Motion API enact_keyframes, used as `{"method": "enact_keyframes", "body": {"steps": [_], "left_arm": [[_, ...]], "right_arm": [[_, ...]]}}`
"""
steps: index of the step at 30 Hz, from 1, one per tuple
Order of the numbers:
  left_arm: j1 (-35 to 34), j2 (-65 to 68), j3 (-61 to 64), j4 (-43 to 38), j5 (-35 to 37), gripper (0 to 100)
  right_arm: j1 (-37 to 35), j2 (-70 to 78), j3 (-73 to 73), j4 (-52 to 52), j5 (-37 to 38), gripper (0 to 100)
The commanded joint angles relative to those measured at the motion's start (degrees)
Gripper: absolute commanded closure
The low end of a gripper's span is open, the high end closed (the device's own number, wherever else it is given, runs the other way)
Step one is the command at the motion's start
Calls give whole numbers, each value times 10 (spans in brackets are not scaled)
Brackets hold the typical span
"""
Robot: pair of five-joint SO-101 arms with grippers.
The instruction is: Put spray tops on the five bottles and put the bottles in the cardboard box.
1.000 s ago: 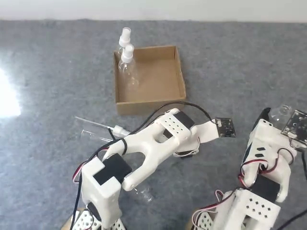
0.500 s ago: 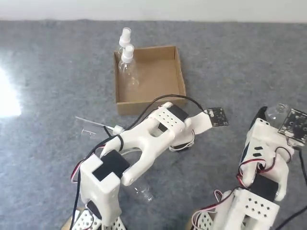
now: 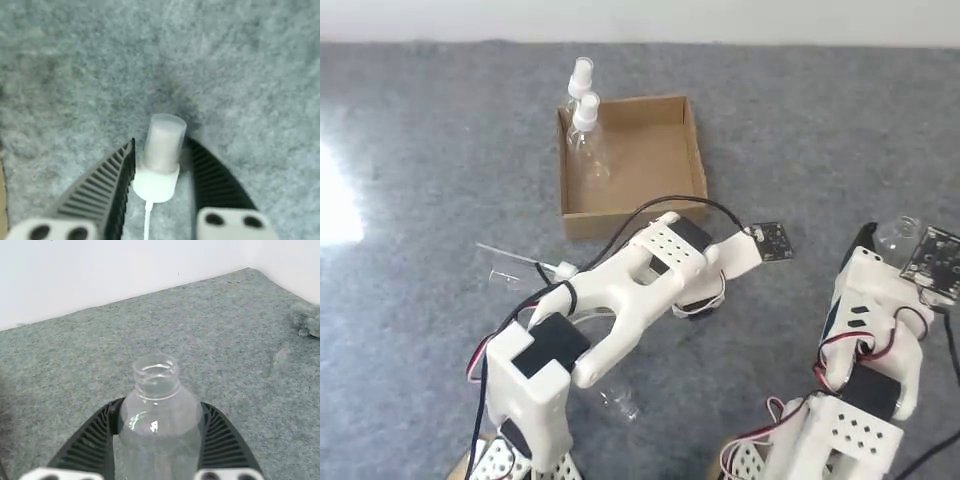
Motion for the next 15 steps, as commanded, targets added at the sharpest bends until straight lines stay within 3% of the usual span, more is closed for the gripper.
{"method": "enact_keyframes", "body": {"steps": [1,15], "left_arm": [[1,-8,-30,-5,19,802],[11,-1,-43,-25,-10,802]], "right_arm": [[-7,-13,-27,-13,-4,946],[-7,-13,-27,-15,-4,946]]}}
